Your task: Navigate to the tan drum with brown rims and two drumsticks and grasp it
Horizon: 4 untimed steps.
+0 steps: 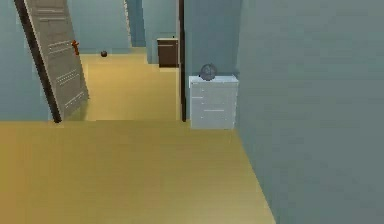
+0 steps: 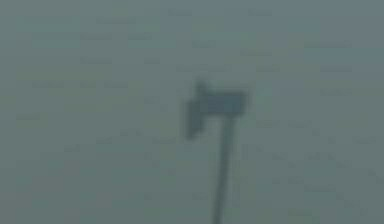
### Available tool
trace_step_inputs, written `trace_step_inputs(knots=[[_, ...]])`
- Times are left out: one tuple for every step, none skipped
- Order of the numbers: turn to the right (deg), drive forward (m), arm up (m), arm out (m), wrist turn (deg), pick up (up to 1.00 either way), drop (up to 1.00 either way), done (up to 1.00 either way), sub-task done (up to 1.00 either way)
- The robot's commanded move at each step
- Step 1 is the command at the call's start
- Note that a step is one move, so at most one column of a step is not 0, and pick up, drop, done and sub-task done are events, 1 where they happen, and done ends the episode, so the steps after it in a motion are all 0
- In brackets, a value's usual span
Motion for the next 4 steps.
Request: trace_step_inputs(knots=[[-3.0, 0.0, 0.0, 0.0, 0.0, 0.0, 0.0, 0.0, 0.0], [0.0, 0.5, 0.0, 0.0, 0.0, 0.0, 0.0, 0.0, 0.0], [-12.0, 0.0, 0.0, 0.0, 0.0, 0.0, 0.0, 0.0, 0.0], [0.0, 1.0, 0.0, 0.0, 0.0, 0.0, 0.0, 0.0, 0.0]])
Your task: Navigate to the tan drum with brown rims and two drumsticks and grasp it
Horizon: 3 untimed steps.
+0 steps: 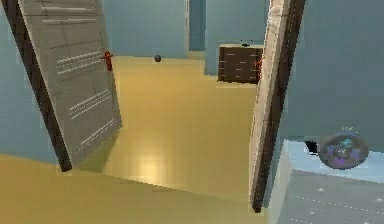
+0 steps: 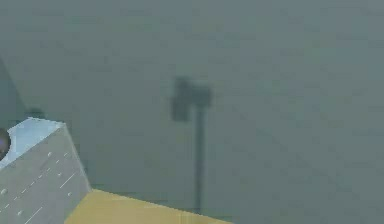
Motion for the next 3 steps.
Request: trace_step_inputs(knots=[[0.0, 1.0, 0.0, 0.0, 0.0, 0.0, 0.0, 0.0, 0.0], [-3.0, 0.0, 0.0, 0.0, 0.0, 0.0, 0.0, 0.0, 0.0], [0.0, 0.9, 0.0, 0.0, 0.0, 0.0, 0.0, 0.0, 0.0]])
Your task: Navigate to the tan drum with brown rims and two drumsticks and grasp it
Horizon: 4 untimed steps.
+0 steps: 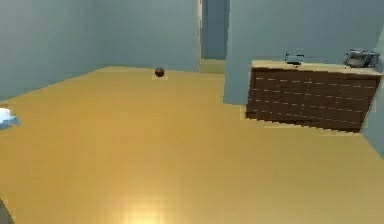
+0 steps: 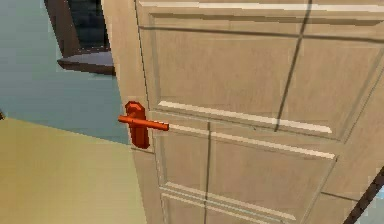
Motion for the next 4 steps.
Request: trace_step_inputs(knots=[[15.0, 0.0, 0.0, 0.0, 0.0, 0.0, 0.0, 0.0, 0.0], [0.0, 0.75, 0.0, 0.0, 0.0, 0.0, 0.0, 0.0, 0.0], [27.0, 0.0, 0.0, 0.0, 0.0, 0.0, 0.0, 0.0, 0.0], [0.0, 1.0, 0.0, 0.0, 0.0, 0.0, 0.0, 0.0, 0.0]])
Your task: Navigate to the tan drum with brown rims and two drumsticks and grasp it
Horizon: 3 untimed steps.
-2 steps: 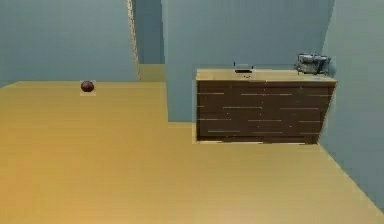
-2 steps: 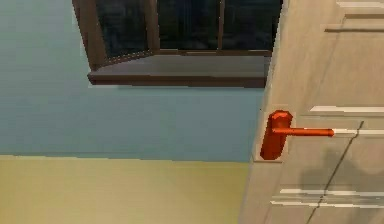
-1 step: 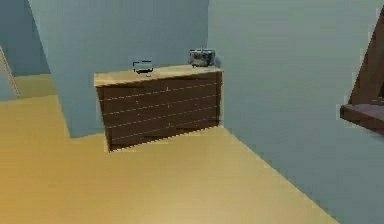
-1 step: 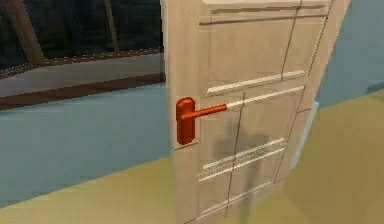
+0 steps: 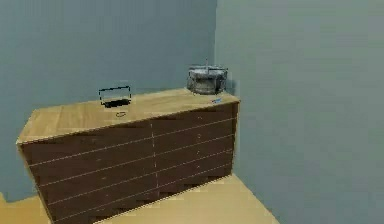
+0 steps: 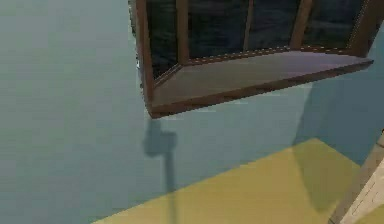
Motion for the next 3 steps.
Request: trace_step_inputs(knots=[[0.0, 0.85, 0.0, 0.0, 0.0, 0.0, 0.0, 0.0, 0.0], [-45.0, 0.0, 0.0, 0.0, 0.0, 0.0, 0.0, 0.0, 0.0], [-33.0, 0.0, 0.0, 0.0, 0.0, 0.0, 0.0, 0.0, 0.0]])
